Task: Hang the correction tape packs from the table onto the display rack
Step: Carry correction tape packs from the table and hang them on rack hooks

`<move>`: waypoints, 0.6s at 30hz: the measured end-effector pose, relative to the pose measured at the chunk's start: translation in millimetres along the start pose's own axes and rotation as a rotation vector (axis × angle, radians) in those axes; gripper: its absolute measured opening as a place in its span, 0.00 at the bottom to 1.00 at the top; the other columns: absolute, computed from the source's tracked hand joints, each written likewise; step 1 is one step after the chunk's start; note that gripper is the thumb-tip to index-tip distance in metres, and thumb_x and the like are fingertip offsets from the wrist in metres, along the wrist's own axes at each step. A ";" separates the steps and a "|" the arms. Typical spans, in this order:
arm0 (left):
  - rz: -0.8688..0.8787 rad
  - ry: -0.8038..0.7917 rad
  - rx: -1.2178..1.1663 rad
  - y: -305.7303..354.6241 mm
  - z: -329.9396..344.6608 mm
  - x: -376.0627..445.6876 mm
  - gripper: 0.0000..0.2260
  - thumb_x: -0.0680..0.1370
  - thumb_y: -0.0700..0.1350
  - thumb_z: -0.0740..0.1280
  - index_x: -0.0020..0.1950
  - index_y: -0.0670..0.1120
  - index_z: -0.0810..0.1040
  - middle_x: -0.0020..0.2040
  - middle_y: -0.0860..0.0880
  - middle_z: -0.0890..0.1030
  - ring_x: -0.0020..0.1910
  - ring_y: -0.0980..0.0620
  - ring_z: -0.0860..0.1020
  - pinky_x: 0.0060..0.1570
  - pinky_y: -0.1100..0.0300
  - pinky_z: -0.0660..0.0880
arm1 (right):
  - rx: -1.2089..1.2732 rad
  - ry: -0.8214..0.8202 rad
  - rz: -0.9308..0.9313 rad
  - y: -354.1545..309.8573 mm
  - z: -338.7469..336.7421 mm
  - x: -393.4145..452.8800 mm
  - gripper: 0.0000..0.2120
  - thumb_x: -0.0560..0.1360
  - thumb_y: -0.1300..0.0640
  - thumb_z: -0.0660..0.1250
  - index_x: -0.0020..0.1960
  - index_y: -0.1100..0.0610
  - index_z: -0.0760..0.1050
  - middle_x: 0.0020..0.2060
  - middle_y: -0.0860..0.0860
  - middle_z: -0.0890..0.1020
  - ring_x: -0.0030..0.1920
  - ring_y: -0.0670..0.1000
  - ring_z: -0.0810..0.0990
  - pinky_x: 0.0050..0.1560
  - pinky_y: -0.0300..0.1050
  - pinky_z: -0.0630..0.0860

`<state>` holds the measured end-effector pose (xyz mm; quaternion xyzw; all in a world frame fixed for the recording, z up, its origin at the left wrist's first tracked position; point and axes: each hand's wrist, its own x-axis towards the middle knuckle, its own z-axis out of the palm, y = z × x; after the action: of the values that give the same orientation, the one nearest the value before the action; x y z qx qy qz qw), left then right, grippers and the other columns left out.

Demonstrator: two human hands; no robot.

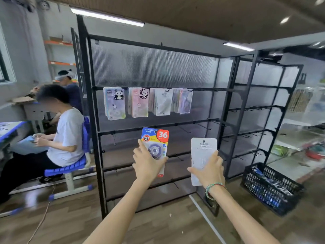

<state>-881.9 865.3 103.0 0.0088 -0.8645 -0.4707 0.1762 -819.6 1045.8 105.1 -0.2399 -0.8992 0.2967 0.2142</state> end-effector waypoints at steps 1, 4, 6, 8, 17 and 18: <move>0.002 0.006 0.006 4.7 10.9 11.2 0.48 0.64 0.57 0.77 0.75 0.46 0.53 0.61 0.44 0.67 0.62 0.42 0.69 0.58 0.42 0.71 | -0.001 0.001 -0.010 0.1 1.6 16.1 0.58 0.64 0.44 0.77 0.76 0.59 0.41 0.69 0.57 0.59 0.67 0.62 0.64 0.55 0.54 0.71; 0.017 0.028 0.015 20.6 41.1 47.7 0.50 0.65 0.58 0.77 0.75 0.46 0.51 0.63 0.43 0.67 0.64 0.42 0.68 0.60 0.41 0.71 | -0.010 0.004 -0.054 -2.8 6.0 67.3 0.57 0.65 0.43 0.76 0.77 0.60 0.41 0.70 0.57 0.58 0.68 0.61 0.62 0.56 0.54 0.70; 0.016 0.036 0.011 32.1 58.5 72.4 0.51 0.65 0.59 0.77 0.76 0.46 0.49 0.64 0.43 0.66 0.65 0.42 0.68 0.60 0.41 0.70 | -0.029 -0.001 -0.082 -8.8 6.6 103.0 0.57 0.65 0.43 0.76 0.77 0.59 0.41 0.70 0.57 0.57 0.68 0.61 0.62 0.57 0.54 0.70; 0.018 0.052 0.023 41.6 72.2 97.0 0.52 0.65 0.59 0.77 0.77 0.46 0.48 0.65 0.43 0.66 0.66 0.42 0.67 0.61 0.41 0.70 | -0.034 0.005 -0.098 -15.4 9.1 138.4 0.57 0.64 0.43 0.77 0.76 0.58 0.42 0.69 0.57 0.58 0.67 0.62 0.63 0.58 0.56 0.70; 0.038 0.158 0.045 74.6 125.2 176.2 0.52 0.66 0.58 0.77 0.78 0.46 0.48 0.66 0.42 0.65 0.67 0.41 0.66 0.59 0.40 0.68 | 0.010 0.006 -0.141 -19.3 35.7 249.5 0.56 0.60 0.43 0.79 0.74 0.57 0.48 0.66 0.58 0.63 0.64 0.62 0.67 0.56 0.57 0.70; 0.040 0.170 0.041 77.1 126.5 182.7 0.52 0.66 0.58 0.77 0.78 0.45 0.47 0.67 0.42 0.65 0.67 0.41 0.65 0.59 0.40 0.68 | 0.018 0.008 -0.144 -21.9 36.6 258.2 0.56 0.60 0.43 0.79 0.75 0.57 0.48 0.66 0.58 0.63 0.64 0.62 0.67 0.57 0.57 0.70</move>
<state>-1081.2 977.7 157.5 0.0351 -0.8559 -0.4469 0.2579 -1050.4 1158.7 154.9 -0.1740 -0.9105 0.2877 0.2407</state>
